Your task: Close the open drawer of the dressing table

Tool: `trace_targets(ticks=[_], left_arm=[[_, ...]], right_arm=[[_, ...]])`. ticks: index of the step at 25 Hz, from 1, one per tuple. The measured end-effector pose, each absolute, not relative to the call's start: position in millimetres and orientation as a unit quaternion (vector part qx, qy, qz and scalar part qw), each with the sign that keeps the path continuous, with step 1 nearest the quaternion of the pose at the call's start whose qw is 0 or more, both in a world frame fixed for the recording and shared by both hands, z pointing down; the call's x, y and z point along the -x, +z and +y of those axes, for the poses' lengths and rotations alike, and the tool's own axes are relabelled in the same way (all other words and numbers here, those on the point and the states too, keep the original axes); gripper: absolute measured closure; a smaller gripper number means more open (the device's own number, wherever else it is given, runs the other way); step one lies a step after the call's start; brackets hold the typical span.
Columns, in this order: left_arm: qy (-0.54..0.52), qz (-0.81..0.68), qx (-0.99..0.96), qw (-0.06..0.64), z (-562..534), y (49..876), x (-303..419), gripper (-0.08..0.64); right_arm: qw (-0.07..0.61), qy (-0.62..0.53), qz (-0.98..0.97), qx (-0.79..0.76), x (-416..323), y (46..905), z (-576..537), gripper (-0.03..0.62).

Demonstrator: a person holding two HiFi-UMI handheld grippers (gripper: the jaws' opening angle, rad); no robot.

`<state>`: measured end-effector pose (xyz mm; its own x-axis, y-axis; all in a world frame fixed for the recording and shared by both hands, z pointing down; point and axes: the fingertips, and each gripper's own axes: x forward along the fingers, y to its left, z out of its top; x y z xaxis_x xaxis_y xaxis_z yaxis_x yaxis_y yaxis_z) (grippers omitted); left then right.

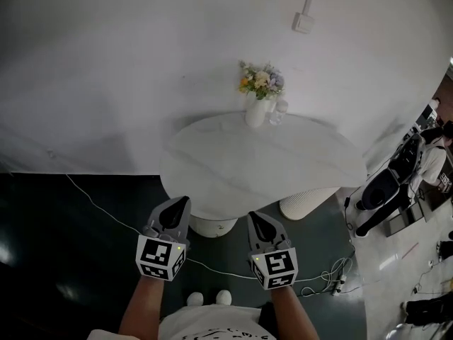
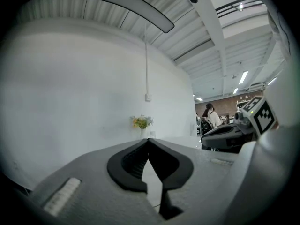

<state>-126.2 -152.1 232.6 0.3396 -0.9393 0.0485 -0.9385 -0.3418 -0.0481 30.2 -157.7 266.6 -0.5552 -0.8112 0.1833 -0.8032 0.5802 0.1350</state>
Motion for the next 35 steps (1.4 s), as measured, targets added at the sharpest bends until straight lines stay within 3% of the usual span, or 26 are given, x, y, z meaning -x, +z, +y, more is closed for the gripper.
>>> trace_targets(ticks=[19,35], left_arm=[[0.046,0.567,0.816,0.1,-141,130,116,0.543],[0.049,0.551,0.823,0.125,-134,112,97,0.543]], right_arm=[[0.032,-0.116,-0.85,-0.514,-85,144,-154,0.595],[0.017,-0.125,-0.844,-0.522,-94,124,-145,0.595]])
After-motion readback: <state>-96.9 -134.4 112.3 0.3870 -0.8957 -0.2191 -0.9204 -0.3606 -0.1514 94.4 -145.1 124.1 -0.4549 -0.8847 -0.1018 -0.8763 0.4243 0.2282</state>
